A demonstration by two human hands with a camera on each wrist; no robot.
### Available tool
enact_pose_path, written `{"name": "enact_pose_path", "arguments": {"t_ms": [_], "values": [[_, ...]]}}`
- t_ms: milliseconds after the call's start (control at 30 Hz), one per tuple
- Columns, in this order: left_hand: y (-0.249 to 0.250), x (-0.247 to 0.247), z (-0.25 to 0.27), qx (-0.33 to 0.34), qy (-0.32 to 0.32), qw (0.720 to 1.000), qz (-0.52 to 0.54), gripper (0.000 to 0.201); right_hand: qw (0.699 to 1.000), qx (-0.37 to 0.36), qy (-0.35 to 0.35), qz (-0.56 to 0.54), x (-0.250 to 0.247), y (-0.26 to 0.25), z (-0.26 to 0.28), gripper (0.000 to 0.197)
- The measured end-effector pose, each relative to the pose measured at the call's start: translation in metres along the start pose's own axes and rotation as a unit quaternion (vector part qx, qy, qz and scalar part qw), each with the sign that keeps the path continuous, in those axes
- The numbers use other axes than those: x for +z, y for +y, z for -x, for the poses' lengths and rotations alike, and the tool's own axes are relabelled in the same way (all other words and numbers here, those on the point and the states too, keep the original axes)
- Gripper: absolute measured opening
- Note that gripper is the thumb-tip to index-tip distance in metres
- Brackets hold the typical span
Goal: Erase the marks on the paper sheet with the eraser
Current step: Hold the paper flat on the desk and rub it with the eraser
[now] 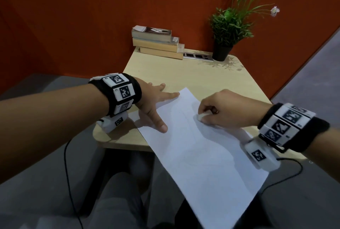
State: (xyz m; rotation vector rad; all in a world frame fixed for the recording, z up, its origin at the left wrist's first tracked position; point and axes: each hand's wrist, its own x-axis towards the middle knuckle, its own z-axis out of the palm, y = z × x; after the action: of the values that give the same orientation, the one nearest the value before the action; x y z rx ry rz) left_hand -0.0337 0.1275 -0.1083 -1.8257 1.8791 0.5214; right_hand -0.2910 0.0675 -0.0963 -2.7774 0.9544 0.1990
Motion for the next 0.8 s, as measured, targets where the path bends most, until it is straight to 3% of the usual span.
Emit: {"name": "enact_pose_path", "arguments": {"t_ms": [133, 267, 333, 500, 600, 800], "values": [[-0.006, -0.009, 0.003, 0.004, 0.016, 1.000, -0.009, 0.126, 1.000, -0.017, -0.003, 0.001, 0.008, -0.005, 0.021, 0.005], [0.001, -0.015, 0.005, 0.041, 0.042, 0.998, 0.006, 0.087, 0.999, -0.038, 0.003, 0.019, 0.014, -0.015, 0.029, 0.012], [0.010, -0.010, 0.006, 0.058, 0.044, 0.997, 0.014, 0.079, 0.999, -0.039, 0.002, 0.027, 0.012, -0.018, 0.030, 0.013], [0.017, 0.008, -0.005, 0.063, 0.047, 0.996, -0.040, 0.119, 0.998, -0.040, 0.000, 0.038, -0.004, -0.015, 0.015, 0.020], [0.018, 0.008, -0.008, 0.078, 0.049, 0.994, -0.053, 0.125, 0.997, -0.026, 0.053, 0.049, -0.006, -0.006, -0.007, 0.024], [0.023, 0.001, -0.006, 0.068, 0.011, 0.997, -0.043, 0.131, 0.994, -0.041, 0.054, 0.083, 0.004, -0.010, -0.031, 0.018]]}}
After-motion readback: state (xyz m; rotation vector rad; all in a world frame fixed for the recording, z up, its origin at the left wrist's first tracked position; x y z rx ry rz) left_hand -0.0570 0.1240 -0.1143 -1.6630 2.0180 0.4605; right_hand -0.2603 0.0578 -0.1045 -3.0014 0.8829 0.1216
